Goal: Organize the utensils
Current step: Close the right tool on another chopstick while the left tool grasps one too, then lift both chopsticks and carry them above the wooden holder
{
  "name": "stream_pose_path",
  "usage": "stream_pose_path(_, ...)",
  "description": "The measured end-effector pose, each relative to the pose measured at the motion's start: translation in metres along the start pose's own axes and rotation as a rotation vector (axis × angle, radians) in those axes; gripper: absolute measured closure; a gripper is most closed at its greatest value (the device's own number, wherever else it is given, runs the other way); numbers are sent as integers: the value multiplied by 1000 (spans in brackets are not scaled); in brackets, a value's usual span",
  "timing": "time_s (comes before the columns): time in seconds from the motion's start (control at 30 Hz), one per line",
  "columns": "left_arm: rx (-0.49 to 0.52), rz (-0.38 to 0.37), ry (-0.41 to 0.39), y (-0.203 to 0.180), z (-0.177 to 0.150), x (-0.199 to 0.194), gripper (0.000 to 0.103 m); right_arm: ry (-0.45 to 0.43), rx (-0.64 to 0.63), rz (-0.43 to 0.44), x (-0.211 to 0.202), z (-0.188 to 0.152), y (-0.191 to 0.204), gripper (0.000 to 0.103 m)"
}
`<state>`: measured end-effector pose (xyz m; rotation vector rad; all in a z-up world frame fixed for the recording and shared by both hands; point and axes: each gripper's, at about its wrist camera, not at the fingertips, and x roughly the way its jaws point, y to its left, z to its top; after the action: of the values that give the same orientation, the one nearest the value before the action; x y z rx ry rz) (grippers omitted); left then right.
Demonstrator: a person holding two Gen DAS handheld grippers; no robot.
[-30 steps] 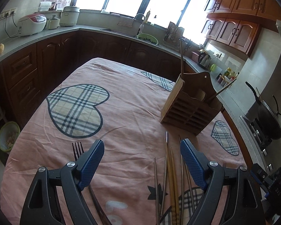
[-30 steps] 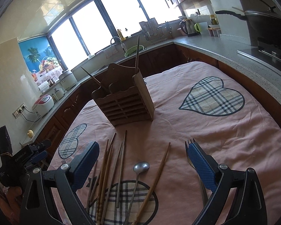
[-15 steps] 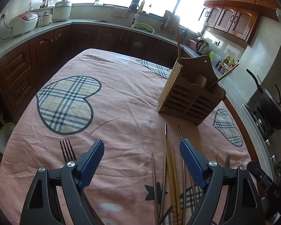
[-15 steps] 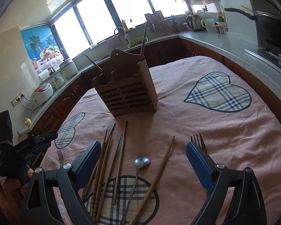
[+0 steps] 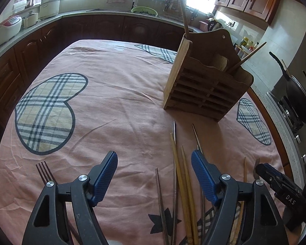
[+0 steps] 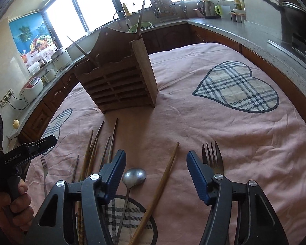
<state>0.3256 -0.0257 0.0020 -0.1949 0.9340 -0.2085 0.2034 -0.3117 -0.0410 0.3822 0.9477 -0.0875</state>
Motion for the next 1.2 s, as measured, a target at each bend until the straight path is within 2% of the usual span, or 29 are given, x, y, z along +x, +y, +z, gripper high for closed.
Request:
stream_pose_path(0.2,53,-1,62,-16,13,38,45,50,22,-40,24,7,-14,54)
stream_pose_path(0.27,57,-4,75,-18,16,49,55,71,23,-49,33,9,-17,56)
stream_pose_path(0.3,62,-1,84,-19,17,55,55,83,25,-52,37,9,-18,58)
stream_pose_path(0.47,75,0,150,-23,20,88,80,116,13,-79,52,9,-18,71)
stream_pose_path(0.5,76,-2,155,-23,20,92,81,115,-4,-92,53,9,-15,72)
stream_pose_path(0.57,87,4,144,-25,20,95,94,116,-34,-114,56,10,-11,75)
stream_pose_path(0.63,74,-18,149,-24,22,98,95,116,-58,-136,57,10,-7,92)
stream_pose_path(0.83,32,-52,120,-13,21,81,97,108,-31,-83,50,10,-9,95)
stream_pose_path(1.2,4,-118,-2,0,13,-3,98,8,-15,13,-2,22,5,98)
